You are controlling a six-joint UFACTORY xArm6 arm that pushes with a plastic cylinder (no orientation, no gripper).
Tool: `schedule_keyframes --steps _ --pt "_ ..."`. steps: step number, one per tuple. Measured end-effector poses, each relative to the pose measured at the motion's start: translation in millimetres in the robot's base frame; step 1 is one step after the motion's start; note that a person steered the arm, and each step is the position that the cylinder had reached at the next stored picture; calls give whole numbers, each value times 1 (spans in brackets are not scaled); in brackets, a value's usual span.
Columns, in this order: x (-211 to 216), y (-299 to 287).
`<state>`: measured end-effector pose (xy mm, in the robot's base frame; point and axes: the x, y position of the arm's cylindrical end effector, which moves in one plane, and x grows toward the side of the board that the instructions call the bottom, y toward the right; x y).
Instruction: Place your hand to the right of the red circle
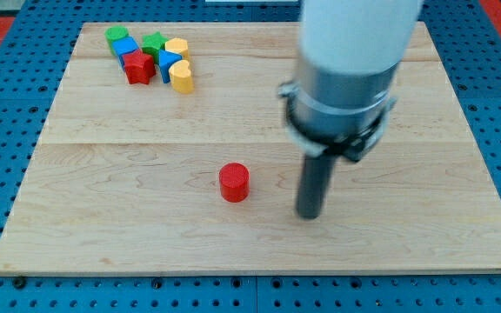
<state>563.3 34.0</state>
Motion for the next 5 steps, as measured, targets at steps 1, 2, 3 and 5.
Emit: schedule_keyframes --steps 1,2,3,5 --pt "-4 -104" --pt "-37 -138" --pt "-35 -162" --pt "-19 -7"
